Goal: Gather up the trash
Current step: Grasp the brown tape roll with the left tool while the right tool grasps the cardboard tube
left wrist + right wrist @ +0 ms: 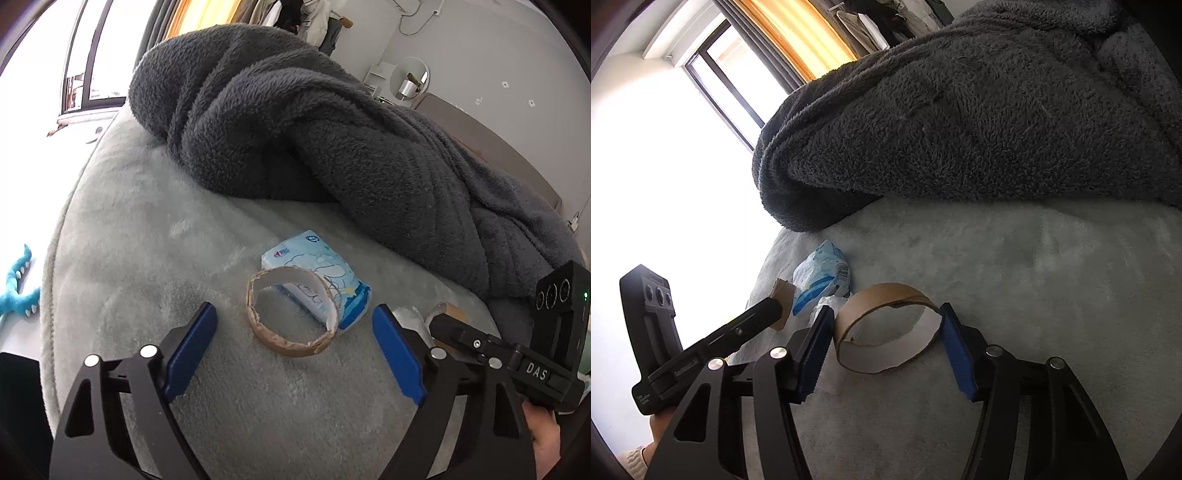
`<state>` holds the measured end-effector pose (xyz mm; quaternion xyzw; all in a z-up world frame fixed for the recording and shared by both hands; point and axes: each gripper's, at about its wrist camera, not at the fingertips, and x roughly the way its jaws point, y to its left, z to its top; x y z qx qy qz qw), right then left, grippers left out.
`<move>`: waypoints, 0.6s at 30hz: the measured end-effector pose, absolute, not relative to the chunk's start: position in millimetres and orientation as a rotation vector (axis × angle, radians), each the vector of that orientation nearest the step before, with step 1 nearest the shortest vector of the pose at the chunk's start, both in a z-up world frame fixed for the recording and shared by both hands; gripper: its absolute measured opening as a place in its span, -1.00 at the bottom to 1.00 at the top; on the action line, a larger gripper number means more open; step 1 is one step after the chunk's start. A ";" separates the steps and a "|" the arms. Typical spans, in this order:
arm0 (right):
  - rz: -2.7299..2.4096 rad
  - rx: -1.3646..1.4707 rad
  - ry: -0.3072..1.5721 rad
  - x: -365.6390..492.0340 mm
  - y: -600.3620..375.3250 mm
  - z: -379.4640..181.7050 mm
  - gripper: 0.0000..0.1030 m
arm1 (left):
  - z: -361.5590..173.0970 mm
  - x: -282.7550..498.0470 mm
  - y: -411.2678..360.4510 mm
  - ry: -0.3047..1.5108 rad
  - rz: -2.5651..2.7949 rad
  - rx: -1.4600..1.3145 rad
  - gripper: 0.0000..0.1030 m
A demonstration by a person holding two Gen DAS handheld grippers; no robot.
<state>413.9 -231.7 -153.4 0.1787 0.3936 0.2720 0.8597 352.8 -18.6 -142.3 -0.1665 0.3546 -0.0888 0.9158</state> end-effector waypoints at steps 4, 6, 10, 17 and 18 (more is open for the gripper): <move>0.572 0.391 0.816 413.1 -234.9 -150.8 0.14 | -146.5 355.8 -13.2 0.731 -0.177 -0.390 0.54; 0.572 0.396 0.812 412.1 -237.0 -149.5 0.14 | -147.6 356.2 -12.7 0.731 -0.179 -0.400 0.53; 0.567 0.409 0.800 408.8 -243.1 -145.4 0.14 | -147.9 356.5 -12.9 0.732 -0.187 -0.401 0.45; 0.546 0.415 0.771 401.6 -248.5 -134.0 0.14 | -147.1 356.2 -8.8 0.739 -0.211 -0.420 0.16; 0.543 0.410 0.769 400.3 -248.7 -132.6 0.14 | -147.2 356.5 -7.8 0.740 -0.212 -0.425 0.08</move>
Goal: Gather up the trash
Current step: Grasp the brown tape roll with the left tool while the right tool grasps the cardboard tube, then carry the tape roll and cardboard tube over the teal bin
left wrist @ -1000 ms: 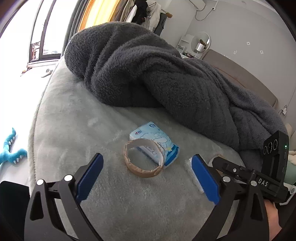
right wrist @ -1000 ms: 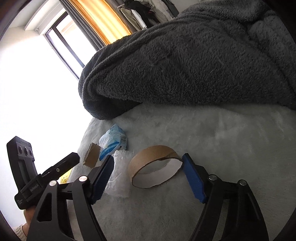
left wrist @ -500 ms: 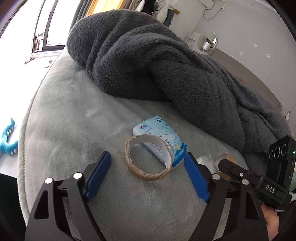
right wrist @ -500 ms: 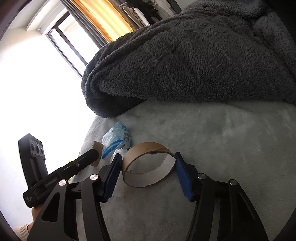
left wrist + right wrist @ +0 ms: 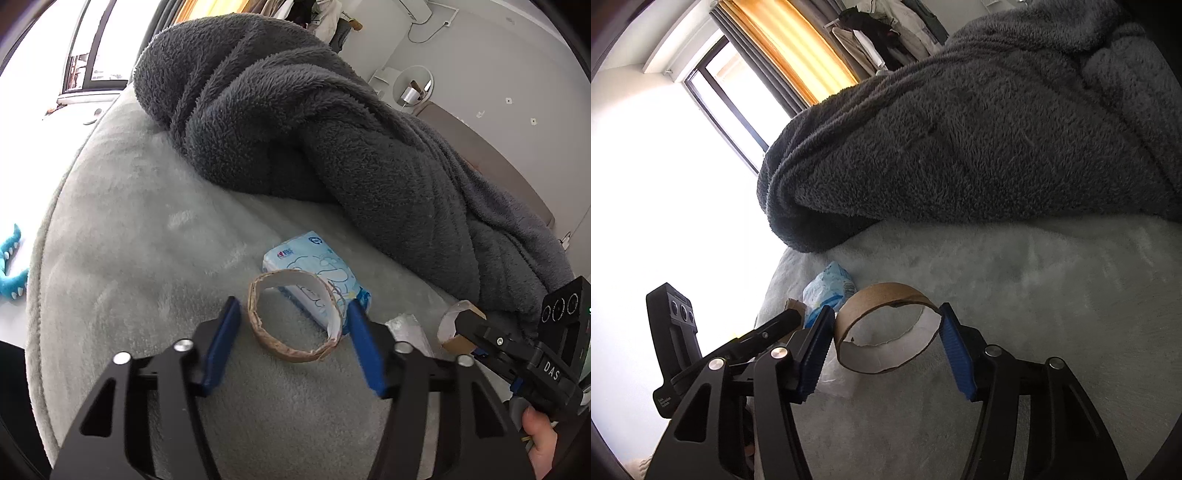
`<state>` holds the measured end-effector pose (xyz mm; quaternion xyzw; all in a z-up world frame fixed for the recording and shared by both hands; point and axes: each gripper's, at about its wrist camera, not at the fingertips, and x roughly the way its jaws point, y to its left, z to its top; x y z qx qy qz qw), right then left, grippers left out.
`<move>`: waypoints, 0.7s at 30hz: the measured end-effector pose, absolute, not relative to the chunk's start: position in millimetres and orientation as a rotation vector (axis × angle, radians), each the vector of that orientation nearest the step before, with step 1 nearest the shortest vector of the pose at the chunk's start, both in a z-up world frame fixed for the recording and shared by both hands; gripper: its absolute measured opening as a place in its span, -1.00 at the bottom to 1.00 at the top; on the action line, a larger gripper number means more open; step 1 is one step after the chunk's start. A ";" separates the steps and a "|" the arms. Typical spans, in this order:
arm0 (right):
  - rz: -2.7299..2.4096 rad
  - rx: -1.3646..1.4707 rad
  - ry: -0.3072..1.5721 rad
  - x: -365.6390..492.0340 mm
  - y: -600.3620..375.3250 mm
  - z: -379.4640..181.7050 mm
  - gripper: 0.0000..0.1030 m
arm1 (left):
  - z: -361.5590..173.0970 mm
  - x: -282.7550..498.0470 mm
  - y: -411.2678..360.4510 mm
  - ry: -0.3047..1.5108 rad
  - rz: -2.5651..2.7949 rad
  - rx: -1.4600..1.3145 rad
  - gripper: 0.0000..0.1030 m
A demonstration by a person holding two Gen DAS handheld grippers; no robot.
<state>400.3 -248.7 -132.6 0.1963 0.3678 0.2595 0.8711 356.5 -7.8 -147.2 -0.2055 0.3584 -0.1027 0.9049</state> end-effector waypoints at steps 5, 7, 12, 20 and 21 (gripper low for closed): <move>0.505 0.391 0.759 391.2 -246.3 -123.3 0.14 | -146.4 354.9 -5.7 0.740 -0.228 -0.441 -0.03; 0.495 0.391 0.755 385.2 -246.0 -119.3 0.14 | -143.2 352.0 -4.9 0.728 -0.242 -0.444 -0.03; 0.444 0.393 0.741 364.3 -244.8 -107.4 0.14 | -132.5 335.5 -6.5 0.691 -0.275 -0.419 -0.03; 0.331 0.360 0.721 324.1 -239.8 -92.9 0.14 | -116.9 303.4 -9.8 0.661 -0.303 -0.301 -0.04; 0.320 0.363 0.719 317.7 -239.3 -91.2 0.14 | -114.2 300.7 -11.6 0.657 -0.305 -0.279 -0.04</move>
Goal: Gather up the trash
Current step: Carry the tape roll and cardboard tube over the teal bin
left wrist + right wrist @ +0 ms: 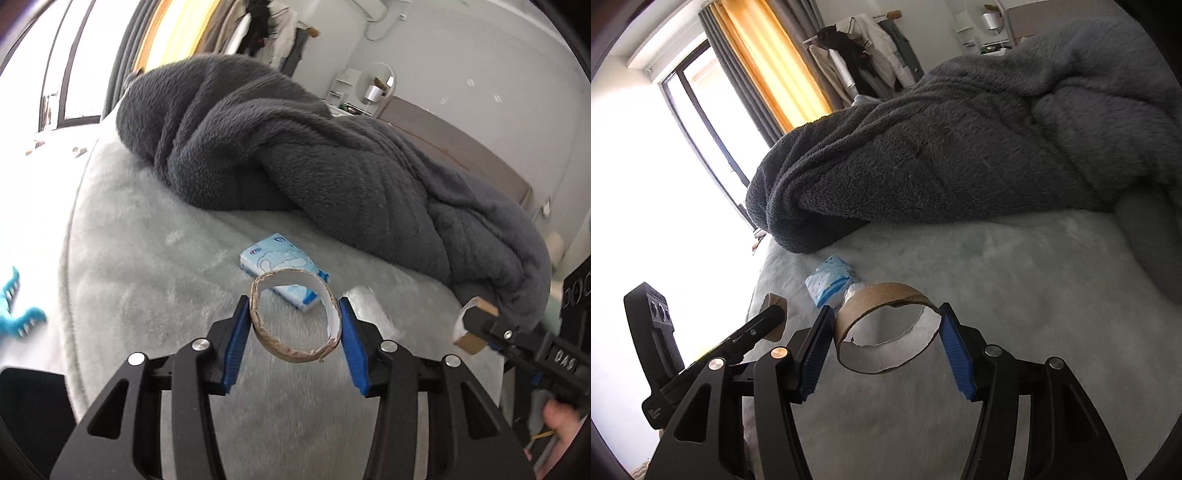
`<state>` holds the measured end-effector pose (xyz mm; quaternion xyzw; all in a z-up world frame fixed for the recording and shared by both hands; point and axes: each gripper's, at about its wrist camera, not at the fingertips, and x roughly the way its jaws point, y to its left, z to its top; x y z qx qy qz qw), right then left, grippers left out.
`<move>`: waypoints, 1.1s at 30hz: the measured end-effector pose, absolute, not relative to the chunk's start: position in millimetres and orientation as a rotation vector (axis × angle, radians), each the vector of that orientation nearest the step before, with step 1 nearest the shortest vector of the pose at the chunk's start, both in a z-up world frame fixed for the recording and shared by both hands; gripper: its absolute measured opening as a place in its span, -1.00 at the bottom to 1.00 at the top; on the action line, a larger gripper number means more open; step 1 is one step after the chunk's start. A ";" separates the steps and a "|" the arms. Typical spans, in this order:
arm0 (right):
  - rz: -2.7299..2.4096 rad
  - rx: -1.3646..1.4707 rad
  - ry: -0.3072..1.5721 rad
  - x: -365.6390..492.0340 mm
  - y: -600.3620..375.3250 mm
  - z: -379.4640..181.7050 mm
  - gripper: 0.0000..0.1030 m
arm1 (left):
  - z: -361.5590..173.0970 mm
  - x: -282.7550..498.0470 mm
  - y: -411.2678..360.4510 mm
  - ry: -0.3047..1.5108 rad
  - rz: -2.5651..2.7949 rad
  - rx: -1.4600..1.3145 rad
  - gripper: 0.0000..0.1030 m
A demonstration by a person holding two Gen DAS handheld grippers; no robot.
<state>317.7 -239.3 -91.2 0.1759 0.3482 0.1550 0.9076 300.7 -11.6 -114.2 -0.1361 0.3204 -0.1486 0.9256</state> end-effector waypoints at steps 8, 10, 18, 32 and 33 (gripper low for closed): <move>0.245 0.285 0.691 277.3 -218.3 -77.4 0.14 | -102.6 270.1 -15.2 0.643 -0.329 -0.185 -0.03; 0.235 0.261 0.684 271.7 -211.1 -75.2 0.14 | -101.8 264.4 -10.9 0.643 -0.316 -0.167 -0.03; 0.276 0.249 0.695 252.3 -186.1 -70.4 0.14 | -102.8 235.8 31.7 0.669 -0.234 -0.188 -0.04; 0.411 0.198 0.699 236.0 -115.3 -62.4 0.14 | -116.8 204.0 102.6 0.766 -0.076 -0.148 -0.03; 0.417 0.195 0.697 235.7 -111.6 -61.6 0.14 | -119.0 203.1 107.2 0.776 -0.068 -0.149 -0.03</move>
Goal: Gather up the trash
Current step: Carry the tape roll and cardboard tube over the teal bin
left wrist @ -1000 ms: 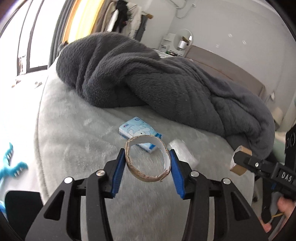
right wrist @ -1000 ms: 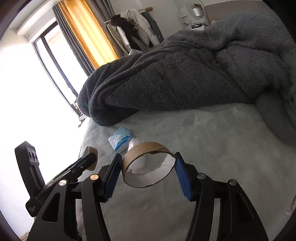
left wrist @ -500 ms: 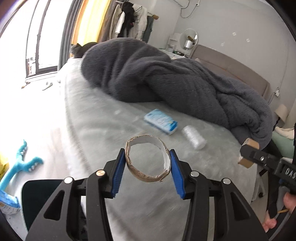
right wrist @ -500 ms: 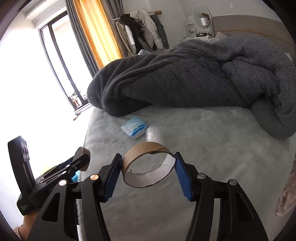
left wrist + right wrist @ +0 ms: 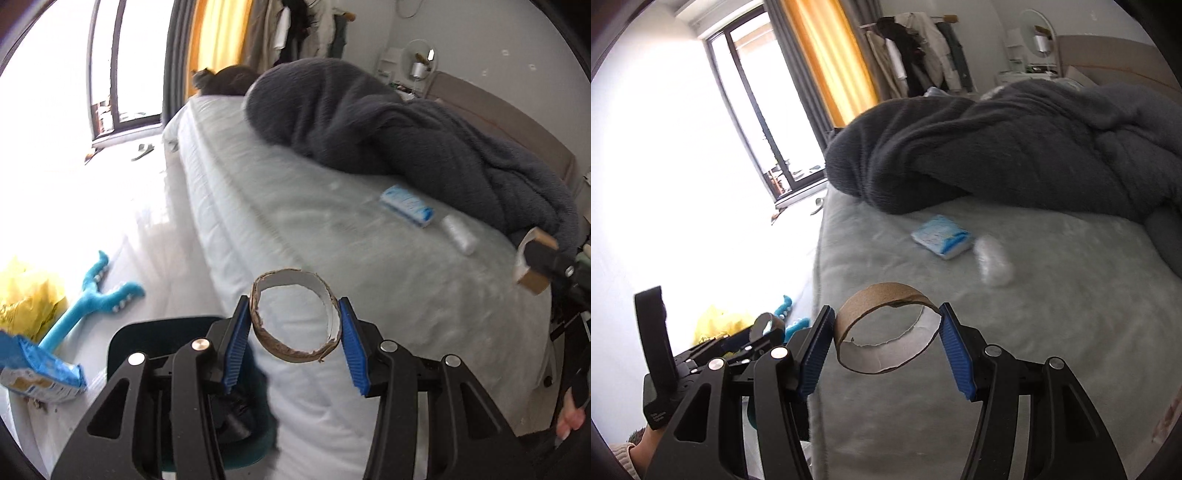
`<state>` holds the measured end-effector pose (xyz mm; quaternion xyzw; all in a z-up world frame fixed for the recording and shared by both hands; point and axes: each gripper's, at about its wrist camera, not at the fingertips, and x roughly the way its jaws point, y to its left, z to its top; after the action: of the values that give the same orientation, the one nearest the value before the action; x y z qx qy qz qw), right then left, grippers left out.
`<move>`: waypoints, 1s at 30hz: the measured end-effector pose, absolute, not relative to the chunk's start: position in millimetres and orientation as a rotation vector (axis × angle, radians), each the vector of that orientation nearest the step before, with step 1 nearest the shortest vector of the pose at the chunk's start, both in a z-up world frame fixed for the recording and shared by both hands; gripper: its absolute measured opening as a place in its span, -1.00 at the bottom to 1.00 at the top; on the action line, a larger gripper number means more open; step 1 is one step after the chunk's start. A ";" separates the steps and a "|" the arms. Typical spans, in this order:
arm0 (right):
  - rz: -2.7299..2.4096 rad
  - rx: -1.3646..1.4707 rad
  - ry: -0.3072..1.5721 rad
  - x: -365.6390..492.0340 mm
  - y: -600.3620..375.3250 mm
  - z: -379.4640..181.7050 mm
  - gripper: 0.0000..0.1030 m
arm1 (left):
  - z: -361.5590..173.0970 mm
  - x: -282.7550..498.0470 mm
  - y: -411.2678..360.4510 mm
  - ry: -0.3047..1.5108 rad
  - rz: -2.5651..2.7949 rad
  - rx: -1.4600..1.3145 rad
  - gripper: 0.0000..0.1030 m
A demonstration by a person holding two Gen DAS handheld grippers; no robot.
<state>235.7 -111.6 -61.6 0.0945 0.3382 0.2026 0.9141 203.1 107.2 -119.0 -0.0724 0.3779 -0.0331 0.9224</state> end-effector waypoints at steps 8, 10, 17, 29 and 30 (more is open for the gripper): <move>0.462 0.186 0.705 239.0 -80.5 -63.7 0.14 | -134.1 196.6 138.6 0.830 -0.013 -0.171 -0.03; 0.474 0.180 0.709 239.6 -71.4 -64.7 0.14 | -139.7 195.4 145.6 0.846 -0.001 -0.176 -0.03; 0.532 0.148 0.718 240.0 -33.3 -67.8 0.14 | -161.5 190.1 170.8 0.918 0.040 -0.184 -0.03; 0.631 0.054 0.737 237.5 33.8 -78.6 0.14 | -207.3 182.2 216.2 1.090 0.107 -0.230 -0.03; 0.634 0.053 0.741 237.7 37.6 -79.8 0.14 | -210.7 181.6 218.6 1.102 0.106 -0.238 -0.03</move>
<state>237.7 37.6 -79.8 0.0254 0.3561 0.3044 0.8831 181.6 218.6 -210.7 -0.1127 0.5222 0.0500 0.8439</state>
